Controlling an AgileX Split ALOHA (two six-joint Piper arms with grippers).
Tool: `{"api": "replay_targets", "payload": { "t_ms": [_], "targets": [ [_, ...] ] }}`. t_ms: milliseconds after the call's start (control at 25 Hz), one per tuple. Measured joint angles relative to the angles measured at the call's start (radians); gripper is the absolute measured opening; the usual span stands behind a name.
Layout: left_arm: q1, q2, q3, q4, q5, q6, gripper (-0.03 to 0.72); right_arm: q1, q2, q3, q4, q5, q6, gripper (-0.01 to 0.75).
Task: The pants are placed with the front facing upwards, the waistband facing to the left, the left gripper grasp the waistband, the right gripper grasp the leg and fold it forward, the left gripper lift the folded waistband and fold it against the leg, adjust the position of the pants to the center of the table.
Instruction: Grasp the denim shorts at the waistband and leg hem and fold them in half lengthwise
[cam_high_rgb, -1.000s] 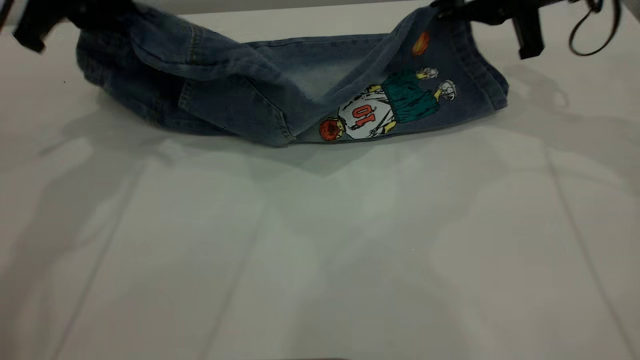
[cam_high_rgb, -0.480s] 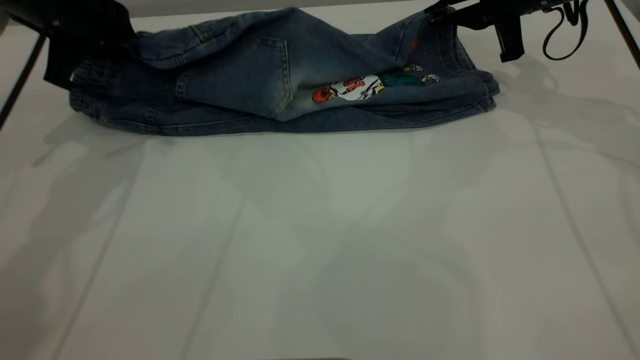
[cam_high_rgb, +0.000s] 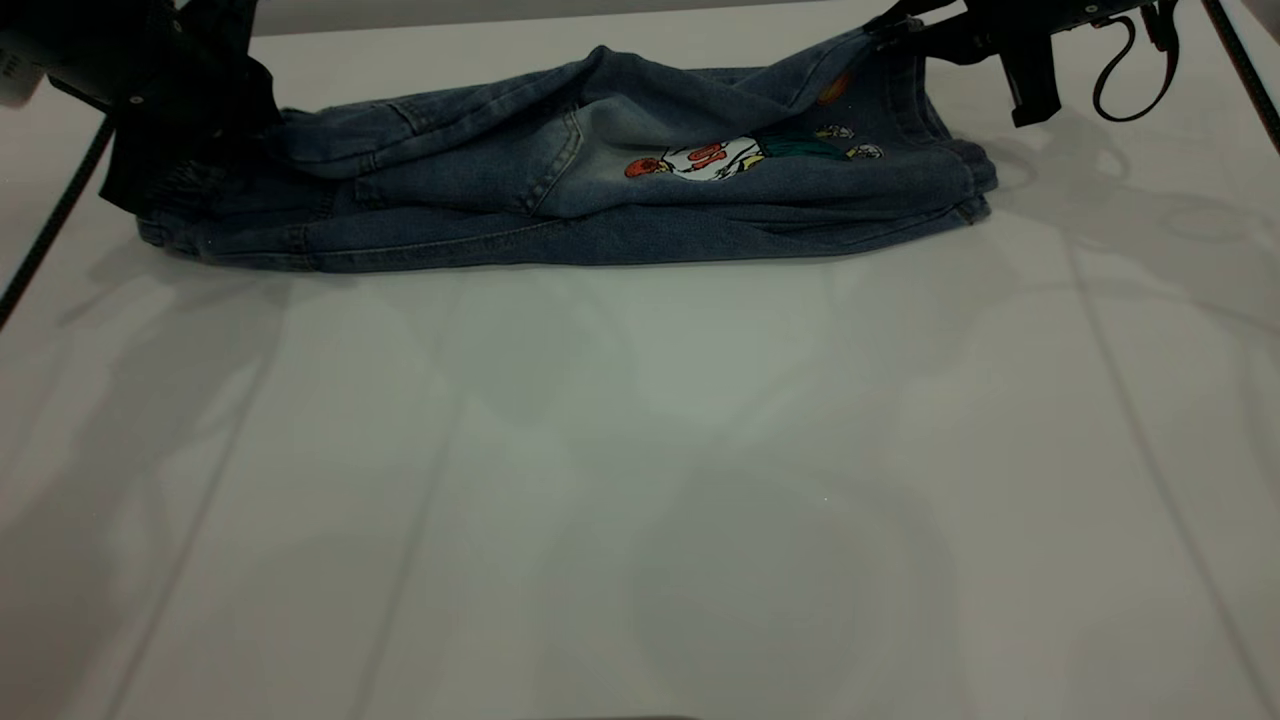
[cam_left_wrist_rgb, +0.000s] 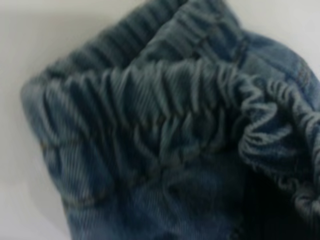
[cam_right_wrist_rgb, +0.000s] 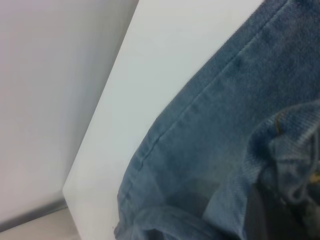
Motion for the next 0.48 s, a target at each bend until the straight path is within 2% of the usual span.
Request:
{"api": "replay_targets", "payload": {
  "t_ms": [200,320,480],
  "targets": [
    [0.000,0.000,0.000,0.089,-0.018,0.002,0.172,0.000,0.001,0.000,0.001,-0.002,0.009,0.072],
    [0.000,0.000,0.000,0.100,-0.032,0.001,0.258,0.000,0.001,0.000,0.001,-0.002,0.022,0.118],
    [0.000,0.000,0.000,0.130,-0.054,0.003,0.410,0.000,0.001,0.000,0.001,0.007,0.022,0.227]
  ]
}}
